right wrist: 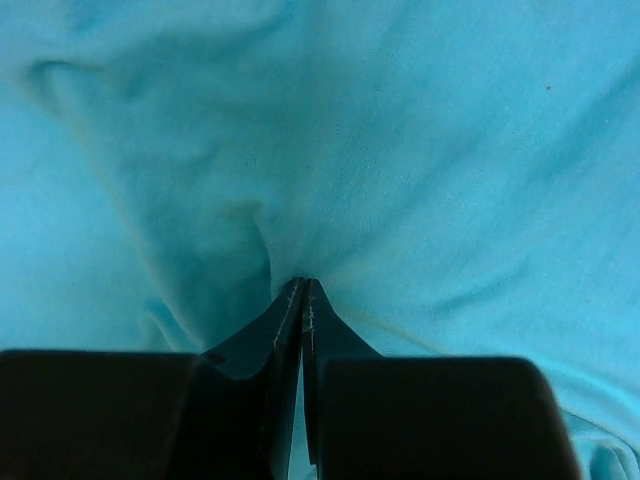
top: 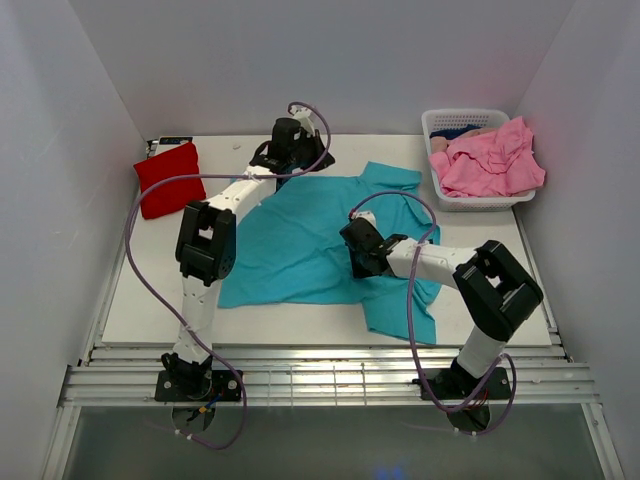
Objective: Fold and stack the t-shirts
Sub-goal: Flatten out the tshirt
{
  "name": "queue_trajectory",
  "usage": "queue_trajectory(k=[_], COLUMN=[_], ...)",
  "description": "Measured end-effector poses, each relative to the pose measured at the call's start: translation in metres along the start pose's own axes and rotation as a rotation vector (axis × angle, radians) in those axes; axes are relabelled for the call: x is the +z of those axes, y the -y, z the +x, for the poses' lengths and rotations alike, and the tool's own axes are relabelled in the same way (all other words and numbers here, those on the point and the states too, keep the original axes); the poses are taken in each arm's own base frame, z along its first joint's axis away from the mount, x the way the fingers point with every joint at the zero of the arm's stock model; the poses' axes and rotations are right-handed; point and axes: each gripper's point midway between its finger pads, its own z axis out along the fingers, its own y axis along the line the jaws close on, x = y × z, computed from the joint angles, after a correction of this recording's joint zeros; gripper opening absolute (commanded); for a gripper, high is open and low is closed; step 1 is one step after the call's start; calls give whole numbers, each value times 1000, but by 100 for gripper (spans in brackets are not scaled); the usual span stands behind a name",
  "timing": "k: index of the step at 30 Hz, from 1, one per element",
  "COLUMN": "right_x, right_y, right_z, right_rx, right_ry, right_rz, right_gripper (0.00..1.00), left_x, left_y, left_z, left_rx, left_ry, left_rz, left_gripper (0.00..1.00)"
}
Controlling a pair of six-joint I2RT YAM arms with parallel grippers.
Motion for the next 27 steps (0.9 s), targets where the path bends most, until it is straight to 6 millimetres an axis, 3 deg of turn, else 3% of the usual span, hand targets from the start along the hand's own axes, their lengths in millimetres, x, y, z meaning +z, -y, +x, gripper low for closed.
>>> queue_trajectory(k=[6, 11, 13, 16, 18, 20, 23, 27], right_x=[-11, -27, -36, -54, -64, -70, -75, -87], right_y=[-17, -10, -8, -9, 2, 17, 44, 58], right_z=[17, 18, -5, -69, -110, -135, -146, -146], right_rx=[-7, -43, -49, -2, 53, 96, 135, 153], right_ry=[-28, -71, -36, 91, 172, 228, 254, 284], right_rz=[-13, 56, 81, 79, 87, 105, 163, 198], right_gripper=[8, 8, 9, 8, 8, 8, 8, 8], left_x=[11, 12, 13, 12, 14, 20, 36, 60], left_y=[-7, -8, -5, 3, 12, 23, 34, 33], left_z=[12, 17, 17, 16, 13, 7, 2, 26], left_rx=[-8, -13, -10, -17, -20, -23, -21, -61], left_ry=[-27, -44, -37, -39, -30, -23, -15, -60], left_rz=[1, 5, 24, 67, 117, 180, 273, 358], left_gripper=[0, 0, 0, 0, 0, 0, 0, 0])
